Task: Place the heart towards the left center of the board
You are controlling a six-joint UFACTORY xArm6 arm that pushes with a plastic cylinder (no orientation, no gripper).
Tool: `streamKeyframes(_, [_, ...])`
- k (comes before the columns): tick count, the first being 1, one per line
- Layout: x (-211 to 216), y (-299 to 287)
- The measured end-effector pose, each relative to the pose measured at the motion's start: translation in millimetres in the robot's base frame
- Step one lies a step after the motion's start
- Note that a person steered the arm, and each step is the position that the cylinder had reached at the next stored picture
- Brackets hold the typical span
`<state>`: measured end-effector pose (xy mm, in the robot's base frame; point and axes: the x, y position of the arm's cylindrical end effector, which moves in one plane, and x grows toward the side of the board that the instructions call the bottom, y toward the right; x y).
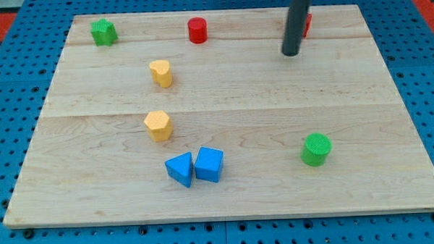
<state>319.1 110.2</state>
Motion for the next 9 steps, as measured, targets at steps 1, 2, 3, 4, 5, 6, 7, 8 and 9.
streamKeyframes(1, [0,-53])
streamKeyframes(2, [0,-106])
streamKeyframes(3, [31,-175])
streamKeyframes(4, [39,-241])
streamKeyframes(5, [40,-248])
streamKeyframes(6, [79,-252])
streamKeyframes(7, [88,-260])
streamKeyframes(8, [88,-286])
streamKeyframes(9, [88,-296])
